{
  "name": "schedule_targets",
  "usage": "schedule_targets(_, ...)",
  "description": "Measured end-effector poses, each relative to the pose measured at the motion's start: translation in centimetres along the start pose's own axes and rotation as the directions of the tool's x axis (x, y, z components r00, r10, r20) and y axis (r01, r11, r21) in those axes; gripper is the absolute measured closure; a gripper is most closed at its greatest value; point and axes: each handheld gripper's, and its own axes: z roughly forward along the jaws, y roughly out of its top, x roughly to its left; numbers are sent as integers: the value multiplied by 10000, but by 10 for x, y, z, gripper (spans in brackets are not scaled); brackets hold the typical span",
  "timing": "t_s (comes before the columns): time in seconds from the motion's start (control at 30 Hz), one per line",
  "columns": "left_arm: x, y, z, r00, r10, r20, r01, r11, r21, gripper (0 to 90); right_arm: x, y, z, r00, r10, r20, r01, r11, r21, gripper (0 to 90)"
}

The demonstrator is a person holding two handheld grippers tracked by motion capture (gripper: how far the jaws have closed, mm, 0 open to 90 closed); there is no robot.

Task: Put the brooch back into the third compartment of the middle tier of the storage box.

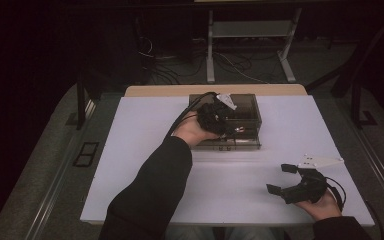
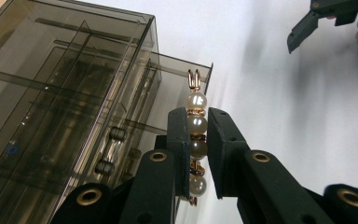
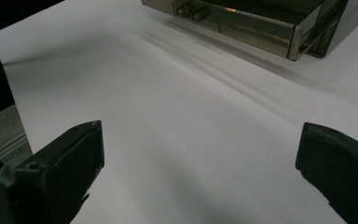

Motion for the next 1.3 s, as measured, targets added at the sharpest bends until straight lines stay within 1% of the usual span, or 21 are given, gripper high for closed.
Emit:
schedule_targets(0.03, 1, 1, 2, 10000, 18, -22, -18, 10000, -46, 790, 0, 0, 0, 10000, 0, -4, 0, 10000, 0, 7)
schedule_targets(0.13, 1, 3, 8, 9999, -18, -127, 19, 10000, 70, 790, 0, 0, 0, 10000, -7, -5, 7, 10000, -4, 7)
schedule_targets(0.23, 2, 6, 14, 9999, 7, -171, -6, 10000, 50, 790, 0, 0, 0, 10000, -5, -13, 5, 10000, 6, 7)
schedule_targets(0.3, 2, 6, 19, 9997, 69, -232, -64, 9998, 203, 790, 0, 0, 0, 10000, -16, -17, 16, 10000, -3, 7)
schedule_targets(0.33, 2, 6, 21, 9997, 15, -229, -9, 9997, 256, 790, 0, 0, 0, 10000, -15, -21, 15, 10000, 2, 7)
schedule_targets(0.37, 2, 6, 23, 9997, 86, -249, -79, 9996, 267, 790, 0, 0, 0, 10000, -19, -23, 19, 10000, 4, 7)
schedule_targets(0.43, 2, 6, 26, 9998, -58, -214, 63, 9997, 253, 790, 1, 0, 0, 10000, -27, -32, 27, 10000, -8, 7)
schedule_targets(0.47, 4, 6, 28, 9996, 121, -268, -115, 9997, 227, 790, 0, 0, 0, 10000, -59, -39, 59, 10000, -22, 7)
schedule_targets(0.57, 5, 5, 33, 9996, -82, -252, 86, 9999, 147, 790, 0, 0, 0, 10000, -74, -35, 74, 10000, -19, 7)
schedule_targets(0.7, 9, 5, 38, 9993, -113, -344, 113, 9999, -6, 790, 0, 0, 0, 9999, -104, -44, 104, 9999, -14, 7)
schedule_targets(0.73, 9, 5, 39, 9993, -137, -354, 138, 9999, 21, 790, 0, 0, 0, 9999, -105, -48, 105, 9999, -15, 7)
schedule_targets(0.8, 10, 4, 42, 9988, -285, -400, 282, 9996, -93, 790, 0, 0, 0, 9999, -103, -60, 103, 9999, -15, 7)
schedule_targets(0.9, 13, 3, 46, 9984, -335, -462, 329, 9994, -140, 790, 1, 0, 0, 9999, -107, -54, 107, 9999, -25, 7)
schedule_targets(0.93, 14, 2, 46, 9980, -408, -489, 401, 9991, -145, 790, 1, 0, 0, 9999, -121, -60, 121, 9999, -23, 7)
schedule_targets(1.17, 17, -3, 55, 9936, -985, -557, 956, 9940, -532, 790, 1, 1, -1, 9999, -116, -82, 115, 9999, -25, 6)
schedule_targets(1.23, 18, -3, 57, 9935, -1007, -524, 978, 9937, -547, 790, 1, 1, -1, 9999, -114, -90, 114, 9999, -21, 7)
schedule_targets(1.3, 18, -3, 60, 9926, -1126, -453, 1094, 9917, -675, 790, 0, 0, 0, 9999, -137, -83, 136, 9999, -18, 7)
